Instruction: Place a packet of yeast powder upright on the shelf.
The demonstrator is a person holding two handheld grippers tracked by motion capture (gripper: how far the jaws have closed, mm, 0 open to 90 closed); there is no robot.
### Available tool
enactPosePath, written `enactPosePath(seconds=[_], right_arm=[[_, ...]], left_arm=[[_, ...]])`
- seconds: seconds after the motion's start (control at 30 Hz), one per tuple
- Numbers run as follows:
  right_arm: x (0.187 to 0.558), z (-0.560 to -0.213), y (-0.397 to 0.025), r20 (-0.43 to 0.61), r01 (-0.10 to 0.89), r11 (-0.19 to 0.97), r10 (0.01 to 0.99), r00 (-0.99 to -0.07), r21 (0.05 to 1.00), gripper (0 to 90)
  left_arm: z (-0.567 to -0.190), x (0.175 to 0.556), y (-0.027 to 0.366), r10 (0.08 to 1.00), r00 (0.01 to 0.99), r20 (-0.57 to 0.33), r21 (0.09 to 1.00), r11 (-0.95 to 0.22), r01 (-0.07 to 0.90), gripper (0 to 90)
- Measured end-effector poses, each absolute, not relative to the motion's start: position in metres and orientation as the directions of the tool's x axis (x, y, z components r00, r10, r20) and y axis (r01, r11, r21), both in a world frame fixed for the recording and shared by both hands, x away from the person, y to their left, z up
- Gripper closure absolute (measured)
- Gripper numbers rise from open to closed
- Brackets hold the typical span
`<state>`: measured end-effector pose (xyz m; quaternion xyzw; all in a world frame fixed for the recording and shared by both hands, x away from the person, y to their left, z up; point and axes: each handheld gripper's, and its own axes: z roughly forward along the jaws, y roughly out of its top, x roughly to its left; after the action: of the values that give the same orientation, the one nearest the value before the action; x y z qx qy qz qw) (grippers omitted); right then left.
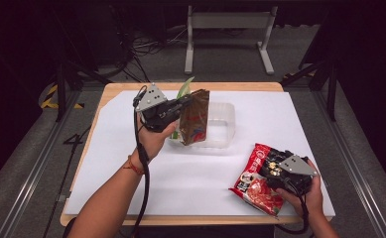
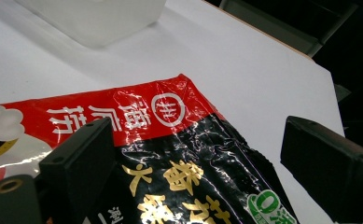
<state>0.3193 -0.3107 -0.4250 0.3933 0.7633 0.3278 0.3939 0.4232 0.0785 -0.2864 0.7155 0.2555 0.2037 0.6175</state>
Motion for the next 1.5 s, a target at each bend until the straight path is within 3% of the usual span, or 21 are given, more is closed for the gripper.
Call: enactPosePath(seconds=[0.17,0.23,0.63,1.03,1.5], right_arm=[[0.320,-0.426,-0.310,-0.355,0.339,0.488,0.852,-0.384,0.804,10.7],[0.320,-0.426,-0.310,-0.353,0.339,0.486,0.853,-0.384,0.805,10.9],[0.320,-0.427,-0.311,-0.357,0.338,0.492,0.850,-0.388,0.802,11.0],[0.320,-0.428,-0.311,-0.362,0.332,0.495,0.848,-0.388,0.803,11.2],[0.320,-0.428,-0.312,-0.360,0.337,0.494,0.849,-0.388,0.802,11.2]], left_arm=[[-0.287,0.437,0.068,0.665,0.747,-0.020,0.983,-0.124,0.137,88.0],[-0.287,0.441,0.062,0.698,0.715,0.030,0.980,-0.163,0.117,88.0],[-0.302,0.474,0.038,0.756,0.654,0.035,0.966,-0.194,0.172,87.8],[-0.319,0.485,0.026,0.744,0.667,-0.023,0.958,-0.174,0.227,87.4],[-0.340,0.473,0.035,0.692,0.722,-0.014,0.952,-0.211,0.221,87.0]])
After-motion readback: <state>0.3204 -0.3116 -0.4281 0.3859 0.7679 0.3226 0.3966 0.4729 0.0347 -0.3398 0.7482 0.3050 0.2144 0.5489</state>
